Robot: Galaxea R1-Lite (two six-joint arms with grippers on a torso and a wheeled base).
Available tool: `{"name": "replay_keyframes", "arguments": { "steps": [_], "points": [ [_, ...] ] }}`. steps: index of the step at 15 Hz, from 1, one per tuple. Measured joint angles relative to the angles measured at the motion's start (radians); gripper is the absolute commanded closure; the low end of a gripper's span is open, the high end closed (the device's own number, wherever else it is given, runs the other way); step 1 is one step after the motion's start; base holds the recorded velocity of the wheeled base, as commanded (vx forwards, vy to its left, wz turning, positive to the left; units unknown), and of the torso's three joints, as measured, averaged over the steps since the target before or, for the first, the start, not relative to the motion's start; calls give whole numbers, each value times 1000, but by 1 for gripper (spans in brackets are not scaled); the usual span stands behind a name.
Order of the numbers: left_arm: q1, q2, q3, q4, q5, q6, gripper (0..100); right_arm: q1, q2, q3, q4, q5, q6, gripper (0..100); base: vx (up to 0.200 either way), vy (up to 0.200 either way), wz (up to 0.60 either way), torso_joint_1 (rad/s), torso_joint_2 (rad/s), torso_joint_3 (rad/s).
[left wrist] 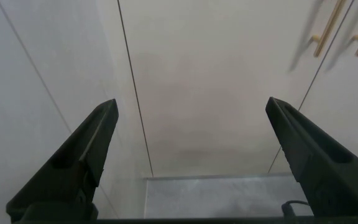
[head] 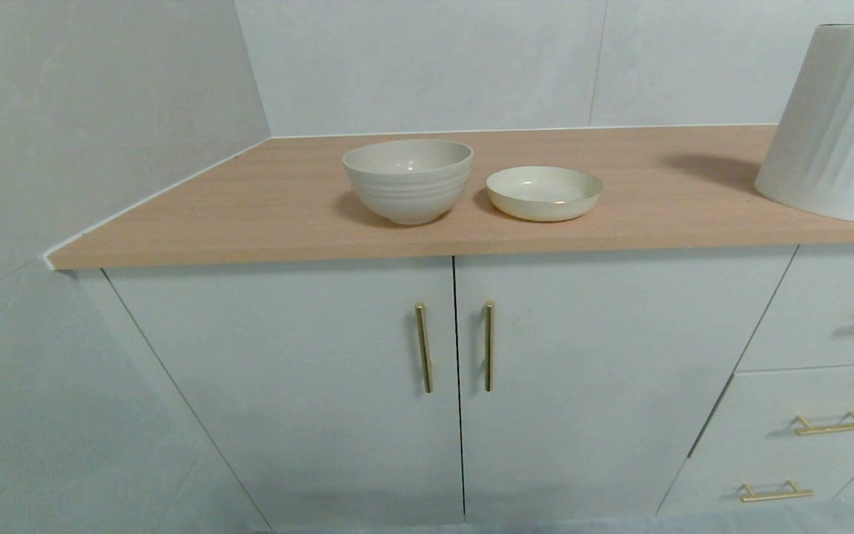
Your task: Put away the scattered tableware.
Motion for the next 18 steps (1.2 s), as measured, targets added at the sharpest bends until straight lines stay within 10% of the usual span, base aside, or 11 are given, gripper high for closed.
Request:
{"name": "replay_keyframes", "arguments": {
  "steps": [14, 18],
  "points": [
    [-1, 0, 0, 0, 0, 0, 0, 0, 0, 0, 0, 2, -7, 0, 0, 0, 0, -3, 11, 6],
    [-1, 0, 0, 0, 0, 0, 0, 1, 13, -115, -26, 151, 63, 0, 0, 0, 0, 0, 0, 0]
  ]
}}
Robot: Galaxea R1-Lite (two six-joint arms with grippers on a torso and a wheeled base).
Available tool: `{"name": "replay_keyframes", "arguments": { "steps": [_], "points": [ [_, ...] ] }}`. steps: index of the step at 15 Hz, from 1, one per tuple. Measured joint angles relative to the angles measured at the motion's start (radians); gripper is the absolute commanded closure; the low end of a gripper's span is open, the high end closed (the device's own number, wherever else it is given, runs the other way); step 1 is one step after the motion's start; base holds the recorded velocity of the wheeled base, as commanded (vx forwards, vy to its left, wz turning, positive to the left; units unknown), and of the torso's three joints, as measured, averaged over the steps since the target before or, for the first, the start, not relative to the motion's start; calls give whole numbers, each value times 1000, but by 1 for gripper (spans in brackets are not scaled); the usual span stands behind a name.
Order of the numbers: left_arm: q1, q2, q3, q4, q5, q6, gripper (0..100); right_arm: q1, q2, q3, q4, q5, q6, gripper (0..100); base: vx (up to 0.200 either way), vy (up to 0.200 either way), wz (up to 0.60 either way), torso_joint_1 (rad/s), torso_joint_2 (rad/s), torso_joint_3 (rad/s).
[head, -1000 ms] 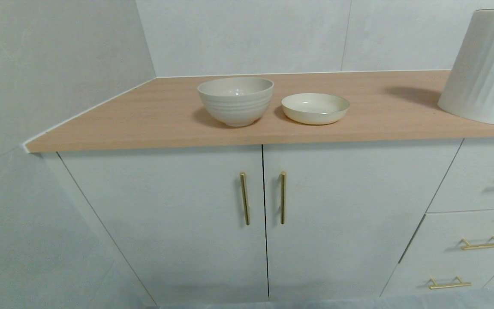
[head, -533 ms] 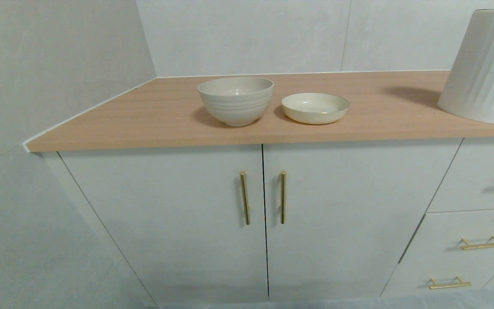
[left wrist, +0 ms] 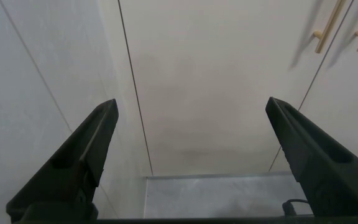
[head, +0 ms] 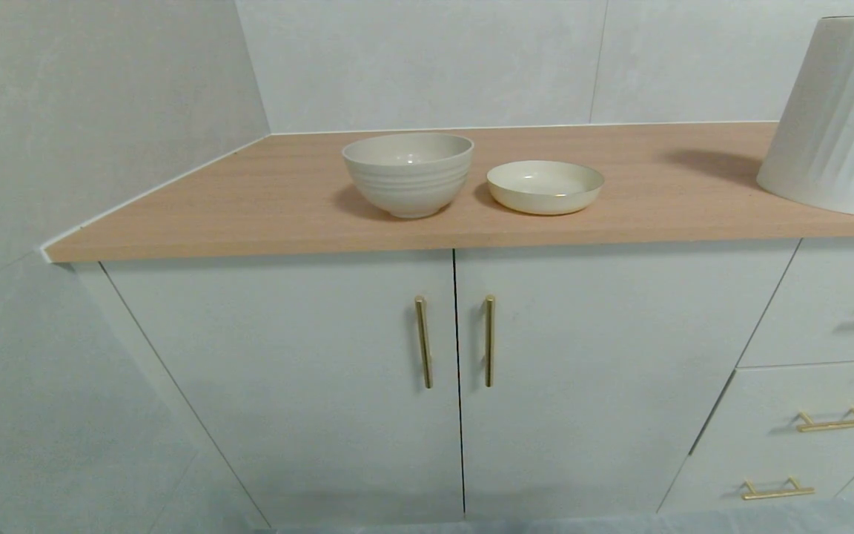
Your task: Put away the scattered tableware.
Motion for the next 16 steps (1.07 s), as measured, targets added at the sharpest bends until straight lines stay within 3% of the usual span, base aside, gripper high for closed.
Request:
{"name": "replay_keyframes", "arguments": {
  "steps": [4, 7, 9, 13, 16],
  "points": [
    [0, 0, 0, 0, 0, 0, 0, 2, 129, -69, 56, 203, 16, 0, 0, 0, 0, 0, 0, 0],
    [0, 0, 0, 0, 0, 0, 0, 18, 324, -132, 58, 260, 11, 0, 0, 0, 0, 0, 0, 0],
    [0, 0, 0, 0, 0, 0, 0, 75, 489, -194, 33, 276, 5, 0, 0, 0, 0, 0, 0, 0],
    [0, 0, 0, 0, 0, 0, 0, 249, 805, -270, -184, 284, 4, 0, 0, 0, 0, 0, 0, 0],
    [0, 0, 0, 0, 0, 0, 0, 368, 1021, -364, -228, 277, 1, 0, 0, 0, 0, 0, 0, 0]
  ]
}}
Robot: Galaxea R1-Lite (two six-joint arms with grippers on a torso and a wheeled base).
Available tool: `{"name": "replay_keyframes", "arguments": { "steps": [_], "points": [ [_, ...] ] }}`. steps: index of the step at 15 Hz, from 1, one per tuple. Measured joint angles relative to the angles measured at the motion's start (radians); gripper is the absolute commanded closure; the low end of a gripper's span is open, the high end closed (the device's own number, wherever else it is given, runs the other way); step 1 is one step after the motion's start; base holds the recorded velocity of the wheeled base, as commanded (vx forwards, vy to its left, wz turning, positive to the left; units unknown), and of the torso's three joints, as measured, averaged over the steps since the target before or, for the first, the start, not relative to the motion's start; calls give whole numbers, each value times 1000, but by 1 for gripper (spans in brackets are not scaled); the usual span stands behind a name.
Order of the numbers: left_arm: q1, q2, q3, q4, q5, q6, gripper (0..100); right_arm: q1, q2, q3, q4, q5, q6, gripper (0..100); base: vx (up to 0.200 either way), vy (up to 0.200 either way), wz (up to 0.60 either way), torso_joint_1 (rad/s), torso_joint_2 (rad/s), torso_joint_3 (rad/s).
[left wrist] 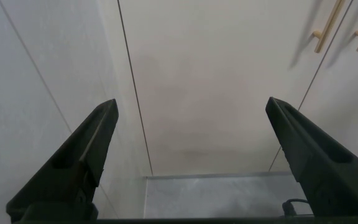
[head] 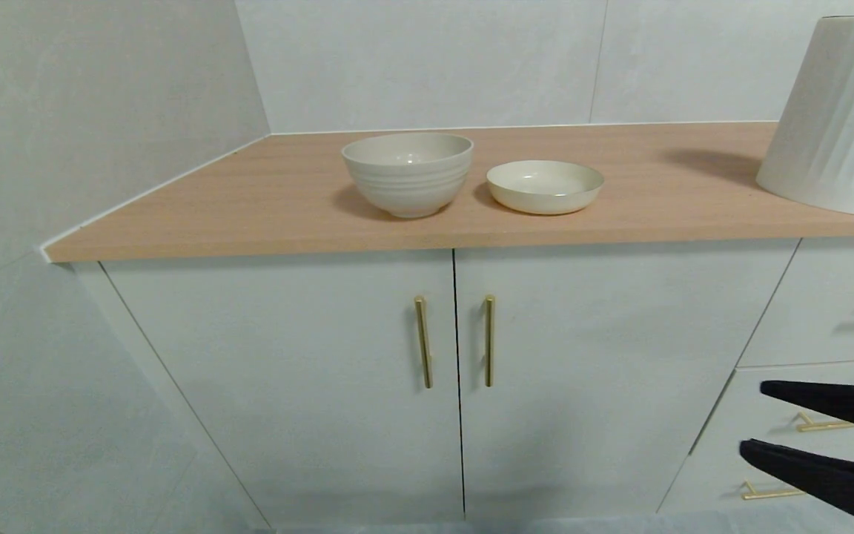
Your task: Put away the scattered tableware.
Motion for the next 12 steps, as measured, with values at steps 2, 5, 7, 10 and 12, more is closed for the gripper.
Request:
{"name": "replay_keyframes", "arguments": {
  "steps": [2, 5, 7, 10, 12],
  "points": [
    [0, 0, 0, 0, 0, 0, 0, 66, 140, -99, -7, -14, 3, 0, 0, 0, 0, 0, 0, 0],
    [0, 0, 0, 0, 0, 0, 0, 135, 317, -216, -19, -19, 7, 0, 0, 0, 0, 0, 0, 0],
    [0, 0, 0, 0, 0, 0, 0, 169, 428, -245, -41, -19, 10, 0, 0, 0, 0, 0, 0, 0],
    [0, 0, 0, 0, -1, 0, 0, 221, 570, -242, -179, -23, 16, 0, 0, 0, 0, 0, 0, 0],
    [1, 0, 0, 0, -1, 0, 0, 243, 637, -245, -268, -24, 40, 0, 0, 0, 0, 0, 0, 0]
  ]
}}
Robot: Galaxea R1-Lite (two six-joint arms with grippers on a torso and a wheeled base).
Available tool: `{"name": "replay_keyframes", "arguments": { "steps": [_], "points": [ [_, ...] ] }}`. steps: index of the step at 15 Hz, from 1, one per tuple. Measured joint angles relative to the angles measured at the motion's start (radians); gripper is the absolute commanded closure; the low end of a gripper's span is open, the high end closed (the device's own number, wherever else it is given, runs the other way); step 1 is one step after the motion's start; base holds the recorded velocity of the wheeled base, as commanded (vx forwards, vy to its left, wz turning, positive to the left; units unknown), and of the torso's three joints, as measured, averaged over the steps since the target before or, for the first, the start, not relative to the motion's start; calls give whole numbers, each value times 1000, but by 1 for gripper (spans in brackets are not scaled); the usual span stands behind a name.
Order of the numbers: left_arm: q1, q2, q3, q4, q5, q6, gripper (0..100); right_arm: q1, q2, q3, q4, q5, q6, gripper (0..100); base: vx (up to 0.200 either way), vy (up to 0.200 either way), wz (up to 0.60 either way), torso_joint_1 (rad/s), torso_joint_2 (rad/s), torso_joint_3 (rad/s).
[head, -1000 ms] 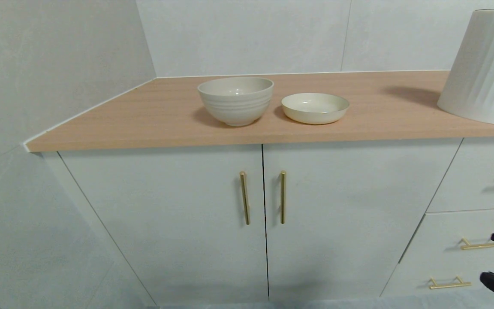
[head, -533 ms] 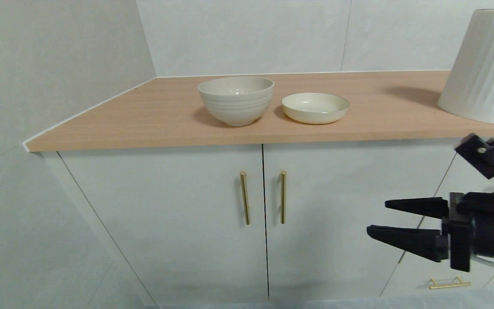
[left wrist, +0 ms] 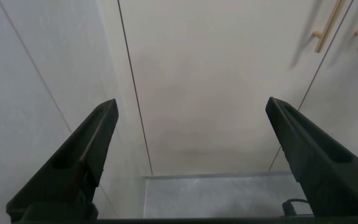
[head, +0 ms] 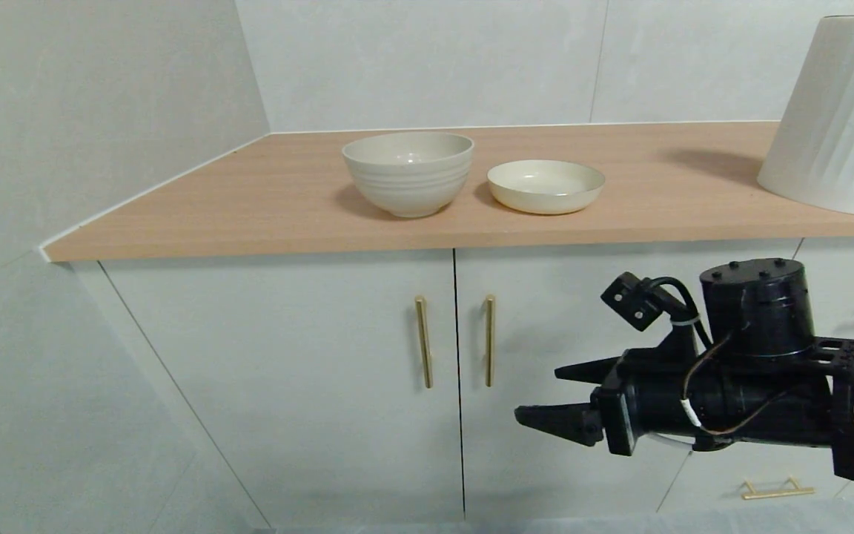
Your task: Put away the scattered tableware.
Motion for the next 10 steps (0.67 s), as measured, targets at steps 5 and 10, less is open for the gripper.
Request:
{"name": "replay_keyframes", "arguments": {
  "steps": [5, 10],
  "points": [
    [-1, 0, 0, 0, 0, 0, 0, 35, 145, -79, -147, -45, 61, 0, 0, 0, 0, 0, 0, 0],
    [-1, 0, -1, -1, 0, 0, 0, 49, 264, -93, -373, -146, 166, 0, 0, 0, 0, 0, 0, 0]
  ]
}}
